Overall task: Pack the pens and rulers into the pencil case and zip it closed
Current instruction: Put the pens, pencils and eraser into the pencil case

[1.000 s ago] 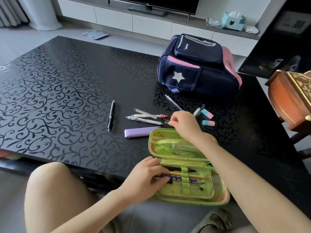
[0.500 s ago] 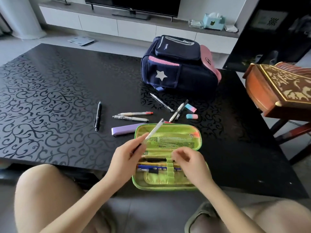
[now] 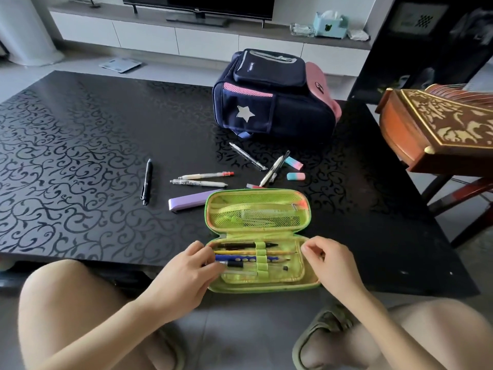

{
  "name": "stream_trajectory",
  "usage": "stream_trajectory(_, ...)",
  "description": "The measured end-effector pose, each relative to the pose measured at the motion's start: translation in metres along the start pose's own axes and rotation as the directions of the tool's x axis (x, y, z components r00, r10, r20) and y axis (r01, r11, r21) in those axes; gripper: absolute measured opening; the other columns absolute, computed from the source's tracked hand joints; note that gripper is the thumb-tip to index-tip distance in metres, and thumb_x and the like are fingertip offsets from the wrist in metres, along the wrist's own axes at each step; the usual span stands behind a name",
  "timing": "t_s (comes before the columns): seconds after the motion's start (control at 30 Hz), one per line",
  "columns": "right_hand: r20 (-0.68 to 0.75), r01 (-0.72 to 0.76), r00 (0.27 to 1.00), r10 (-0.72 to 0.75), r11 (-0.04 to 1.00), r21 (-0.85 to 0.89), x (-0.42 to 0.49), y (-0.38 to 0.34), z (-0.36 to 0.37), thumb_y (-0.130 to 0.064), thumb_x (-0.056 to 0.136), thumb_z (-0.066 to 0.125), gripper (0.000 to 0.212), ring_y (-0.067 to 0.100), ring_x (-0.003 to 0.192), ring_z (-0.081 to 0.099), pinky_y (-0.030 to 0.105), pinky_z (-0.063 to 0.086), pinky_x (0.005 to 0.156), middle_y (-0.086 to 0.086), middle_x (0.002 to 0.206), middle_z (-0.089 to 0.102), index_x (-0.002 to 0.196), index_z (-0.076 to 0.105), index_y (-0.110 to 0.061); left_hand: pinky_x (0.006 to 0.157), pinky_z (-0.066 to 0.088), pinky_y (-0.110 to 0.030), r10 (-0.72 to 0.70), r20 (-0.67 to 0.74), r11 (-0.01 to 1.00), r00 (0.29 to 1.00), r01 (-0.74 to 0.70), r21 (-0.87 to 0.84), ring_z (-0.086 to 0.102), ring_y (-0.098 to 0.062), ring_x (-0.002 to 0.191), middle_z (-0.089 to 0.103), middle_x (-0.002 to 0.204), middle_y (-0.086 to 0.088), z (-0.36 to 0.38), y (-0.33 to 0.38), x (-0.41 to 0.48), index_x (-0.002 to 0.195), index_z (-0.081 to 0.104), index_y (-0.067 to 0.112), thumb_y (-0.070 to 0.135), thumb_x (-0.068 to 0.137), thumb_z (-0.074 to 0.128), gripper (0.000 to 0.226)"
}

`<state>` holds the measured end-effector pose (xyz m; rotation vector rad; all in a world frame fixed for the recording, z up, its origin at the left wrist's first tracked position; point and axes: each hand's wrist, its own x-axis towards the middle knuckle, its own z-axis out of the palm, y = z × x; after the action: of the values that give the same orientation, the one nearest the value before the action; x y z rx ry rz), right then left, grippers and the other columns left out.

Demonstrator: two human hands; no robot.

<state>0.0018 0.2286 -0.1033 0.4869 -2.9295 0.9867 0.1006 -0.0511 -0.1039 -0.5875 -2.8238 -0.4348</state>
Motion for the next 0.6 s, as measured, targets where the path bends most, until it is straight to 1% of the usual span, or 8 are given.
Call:
stream_trajectory(0.07, 0.004, 0.027, 1.000, -0.027, 1.000, -0.012, 0.000, 0.000, 0.004, -0.016, 0.085, 0.064, 0.007, 0.002, 0.067, 0.053, 0.011, 0.035, 0.059, -0.011, 0.071, 0.062, 0.079, 0.069, -0.015, 0.059, 0.047, -0.028, 0.000, 0.013, 0.999, 1.000, 0.000, -0.035, 0.047, -0.020, 0.074, 0.055, 0.079, 0.002, 0.007, 0.005, 0.008, 0.088, 0.065, 0.020, 0.019, 0.087, 0.050, 0.015)
stream_trajectory(0.2, -0.027, 0.043, 0.999, -0.043, 0.999, -0.020, 0.003, 0.002, 0.011, -0.013, 0.083, 0.066, 0.007, 0.006, 0.067, 0.055, 0.012, 0.036, 0.060, -0.008, 0.070, 0.062, 0.076, 0.068, -0.014, 0.066, 0.043, -0.023, -0.037, 0.022, 0.987, 0.999, 0.040, -0.153, 0.047, -0.014, 0.073, 0.055, 0.075, 0.007, 0.020, 0.016, 0.021, 0.083, 0.063, 0.026, 0.024, 0.083, 0.052, 0.011)
stream_trajectory(0.27, -0.043, 0.054, 0.998, -0.055, 0.998, -0.035, 0.004, 0.001, 0.015, -0.011, 0.081, 0.067, 0.009, 0.009, 0.067, 0.055, 0.012, 0.037, 0.060, -0.007, 0.069, 0.062, 0.073, 0.068, -0.014, 0.066, 0.040, -0.024, -0.056, 0.019, 0.985, 0.998, 0.058, -0.164, 0.046, -0.013, 0.068, 0.054, 0.070, 0.009, 0.025, 0.020, 0.028, 0.077, 0.063, 0.028, 0.023, 0.075, 0.061, 0.005)
stream_trajectory(0.33, -0.044, 0.071, 0.996, -0.073, 0.996, -0.052, 0.004, 0.000, 0.017, -0.010, 0.081, 0.067, 0.010, 0.010, 0.067, 0.055, 0.013, 0.038, 0.060, -0.007, 0.067, 0.061, 0.072, 0.067, -0.014, 0.067, 0.038, -0.025, -0.077, 0.028, 0.982, 0.997, 0.081, -0.169, 0.049, -0.014, 0.066, 0.053, 0.069, 0.009, 0.029, 0.023, 0.033, 0.073, 0.064, 0.030, 0.024, 0.069, 0.068, 0.008)
stream_trajectory(0.4, -0.014, 0.076, 0.997, -0.077, 0.995, -0.060, 0.005, 0.000, 0.016, -0.011, 0.082, 0.066, 0.010, 0.010, 0.068, 0.056, 0.015, 0.039, 0.060, -0.007, 0.068, 0.062, 0.073, 0.067, -0.015, 0.069, 0.037, -0.021, -0.092, 0.014, 0.978, 0.996, 0.093, -0.184, 0.050, -0.013, 0.069, 0.055, 0.072, 0.010, 0.030, 0.024, 0.033, 0.072, 0.067, 0.033, 0.032, 0.071, 0.064, 0.003)
stream_trajectory(0.5, 0.052, 0.023, 0.998, -0.022, 1.000, -0.018, 0.013, -0.002, 0.004, -0.016, 0.085, 0.064, 0.008, 0.005, 0.071, 0.059, 0.020, 0.046, 0.063, -0.009, 0.074, 0.066, 0.079, 0.069, -0.017, 0.066, 0.041, -0.017, -0.130, 0.020, 0.964, 0.991, 0.131, -0.231, 0.051, -0.010, 0.074, 0.057, 0.077, 0.012, 0.021, 0.020, 0.031, 0.075, 0.070, 0.033, 0.043, 0.073, 0.059, 0.015)
stream_trajectory(0.53, 0.041, 0.002, 0.999, -0.002, 1.000, 0.002, 0.020, -0.005, -0.001, -0.017, 0.085, 0.064, 0.008, 0.004, 0.071, 0.061, 0.020, 0.048, 0.063, -0.009, 0.075, 0.067, 0.081, 0.070, -0.017, 0.066, 0.041, -0.016, -0.147, 0.003, 0.957, 0.989, 0.143, -0.252, 0.050, -0.009, 0.075, 0.058, 0.078, 0.012, 0.017, 0.016, 0.032, 0.076, 0.071, 0.032, 0.044, 0.074, 0.059, 0.017)
stream_trajectory(0.6, -0.047, 0.008, 0.999, -0.008, 1.000, 0.013, 0.039, -0.013, -0.010, -0.017, 0.087, 0.062, 0.010, 0.008, 0.071, 0.062, 0.022, 0.049, 0.064, -0.005, 0.076, 0.068, 0.084, 0.071, -0.014, 0.066, 0.038, -0.014, -0.235, -0.063, 0.937, 0.970, 0.209, -0.280, 0.052, -0.009, 0.075, 0.060, 0.077, 0.011, 0.009, 0.001, 0.038, 0.076, 0.073, 0.029, 0.040, 0.075, 0.061, 0.016)
